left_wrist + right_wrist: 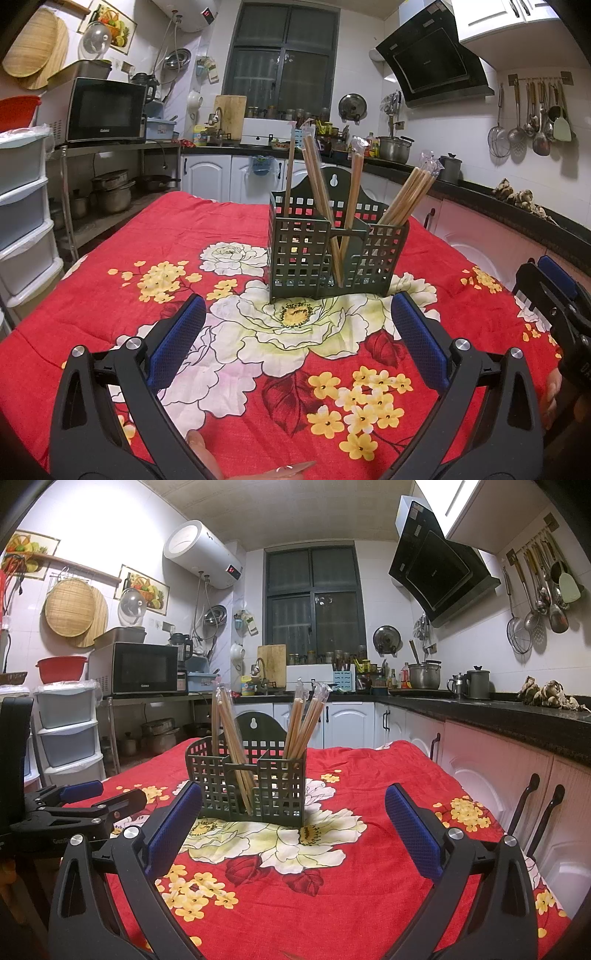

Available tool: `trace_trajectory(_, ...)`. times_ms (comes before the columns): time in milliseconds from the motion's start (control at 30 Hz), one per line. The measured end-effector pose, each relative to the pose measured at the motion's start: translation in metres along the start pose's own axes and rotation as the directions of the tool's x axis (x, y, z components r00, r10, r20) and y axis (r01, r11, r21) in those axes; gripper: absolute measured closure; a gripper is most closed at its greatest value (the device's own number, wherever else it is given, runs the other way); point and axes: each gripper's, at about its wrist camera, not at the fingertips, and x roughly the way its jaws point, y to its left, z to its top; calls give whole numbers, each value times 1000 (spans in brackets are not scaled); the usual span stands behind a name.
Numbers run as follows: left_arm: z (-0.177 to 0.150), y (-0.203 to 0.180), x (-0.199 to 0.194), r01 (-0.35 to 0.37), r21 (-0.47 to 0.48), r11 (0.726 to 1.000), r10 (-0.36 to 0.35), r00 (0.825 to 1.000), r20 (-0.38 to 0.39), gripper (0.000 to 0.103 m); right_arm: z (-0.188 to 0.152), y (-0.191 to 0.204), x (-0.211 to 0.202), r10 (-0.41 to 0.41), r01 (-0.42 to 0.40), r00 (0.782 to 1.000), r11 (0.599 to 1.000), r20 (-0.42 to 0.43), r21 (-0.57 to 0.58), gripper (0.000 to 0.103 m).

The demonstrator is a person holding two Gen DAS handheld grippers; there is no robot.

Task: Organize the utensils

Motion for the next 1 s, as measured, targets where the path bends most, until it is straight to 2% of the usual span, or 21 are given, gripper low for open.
trace_trajectory(333,-1,6,5,22,-23,999,-22,1000,-22,10,0,0,-2,-9,9,1000,1000,-3,0,6)
trace_trajectory(567,3,14,6,-27,-30,999,26,999,-33,11,1,-6,-1,-28,29,999,999,-25,20,6)
trace_trajectory(633,8,19,4,-24,-39,999,23,999,-43,11,5,-12,1,-45,47,998,998,-49,37,6)
trace_trajectory(733,24,37,4,-38,-50,998,34,996,-79,10,18,-33,14,-95,103,985,993,-142,51,6)
trace_trajectory(767,31,47,8,-52,-45,998,47,993,-110,11,22,-45,24,-114,128,973,990,-199,57,6)
trace_trajectory(800,37,57,15,-59,-32,998,53,988,-146,11,25,-61,40,-138,159,947,986,-291,50,6)
trace_trajectory(833,42,66,23,-71,-13,997,68,981,-184,10,23,-76,57,-170,199,910,979,-377,37,6)
trace_trajectory(867,44,74,31,-96,6,995,95,971,-218,11,22,-87,69,-192,226,881,974,-432,30,6)
trace_trajectory(967,45,111,74,-197,37,980,197,921,-337,11,4,-140,119,-213,298,772,954,-598,44,6)
trace_trajectory(1000,41,126,93,-226,35,973,222,897,-382,11,-6,-156,135,-237,335,734,942,-636,35,6)
